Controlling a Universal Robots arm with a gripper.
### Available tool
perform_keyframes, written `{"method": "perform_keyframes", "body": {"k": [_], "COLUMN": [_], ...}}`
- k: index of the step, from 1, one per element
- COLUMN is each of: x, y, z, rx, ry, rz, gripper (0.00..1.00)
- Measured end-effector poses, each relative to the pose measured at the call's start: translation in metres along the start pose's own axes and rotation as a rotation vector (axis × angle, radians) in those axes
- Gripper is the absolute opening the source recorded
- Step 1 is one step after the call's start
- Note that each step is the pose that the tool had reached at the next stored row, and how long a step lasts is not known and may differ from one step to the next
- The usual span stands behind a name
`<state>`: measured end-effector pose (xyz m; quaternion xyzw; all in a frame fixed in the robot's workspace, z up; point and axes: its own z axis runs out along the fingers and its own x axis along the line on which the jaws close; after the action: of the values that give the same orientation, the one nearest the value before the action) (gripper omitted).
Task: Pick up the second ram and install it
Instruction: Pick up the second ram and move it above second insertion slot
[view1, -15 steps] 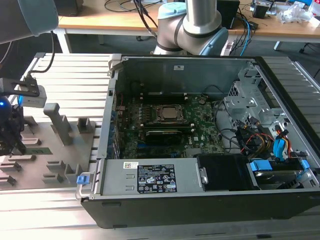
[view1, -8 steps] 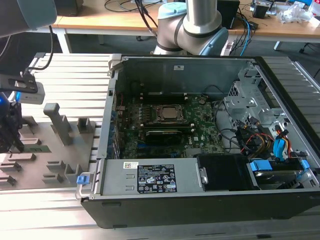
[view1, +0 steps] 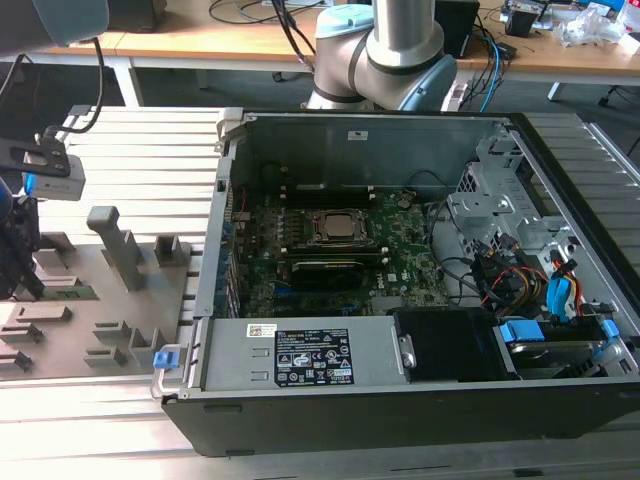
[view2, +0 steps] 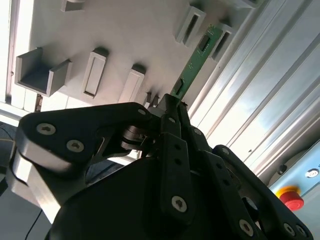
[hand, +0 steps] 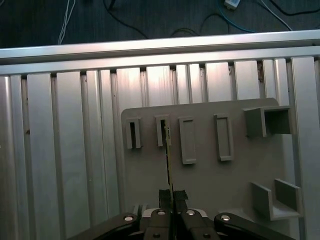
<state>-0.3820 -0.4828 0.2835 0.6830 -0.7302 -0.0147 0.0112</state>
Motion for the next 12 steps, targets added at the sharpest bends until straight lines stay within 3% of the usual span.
{"method": "perform_keyframes", "body": {"k": [6, 12], "x": [0.0, -0.0001], "y": [0.0002, 0.0007], "z": [-0.0058, -0.0184], "rx": [-0.0001, 0.0001], "ry": [0.0, -0.0001], "rz": [0.0, 0.0], "gripper": [0.14, 0.14]}}
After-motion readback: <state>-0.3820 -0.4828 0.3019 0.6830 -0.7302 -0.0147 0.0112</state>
